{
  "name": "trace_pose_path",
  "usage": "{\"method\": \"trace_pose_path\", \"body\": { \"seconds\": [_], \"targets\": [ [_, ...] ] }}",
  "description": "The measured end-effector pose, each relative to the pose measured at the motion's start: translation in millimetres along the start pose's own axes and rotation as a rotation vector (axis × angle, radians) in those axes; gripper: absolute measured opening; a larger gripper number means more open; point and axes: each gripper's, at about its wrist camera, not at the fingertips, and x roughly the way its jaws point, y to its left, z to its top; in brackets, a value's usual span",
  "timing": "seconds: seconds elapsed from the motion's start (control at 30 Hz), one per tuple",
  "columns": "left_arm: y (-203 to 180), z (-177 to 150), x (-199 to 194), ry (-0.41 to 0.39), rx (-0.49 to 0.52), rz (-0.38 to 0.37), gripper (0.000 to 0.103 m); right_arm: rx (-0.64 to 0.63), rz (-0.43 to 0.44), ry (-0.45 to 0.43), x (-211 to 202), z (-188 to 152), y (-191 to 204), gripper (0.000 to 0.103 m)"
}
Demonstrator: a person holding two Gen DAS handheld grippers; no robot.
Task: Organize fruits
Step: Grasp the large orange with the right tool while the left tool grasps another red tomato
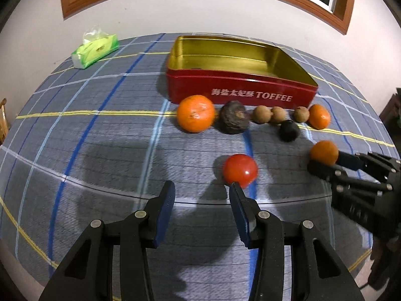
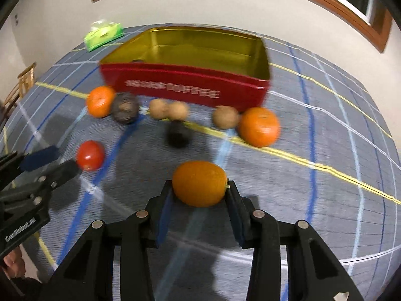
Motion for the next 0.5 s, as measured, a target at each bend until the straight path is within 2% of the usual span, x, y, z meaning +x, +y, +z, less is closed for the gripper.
{"method": "trace_pose_path", "body": {
  "seconds": [0.17,0.5],
  "targets": [
    [-9,4,0,-0.003,0.009,-0.016,0.046,0.043,-0.001,0.002,3,2,-20,0.038],
    [-13,-3,2,0.042,0.017,-0.018,0.046,0.049,0.007,-0.017,1,-3,-25,0.038]
  ]
}}
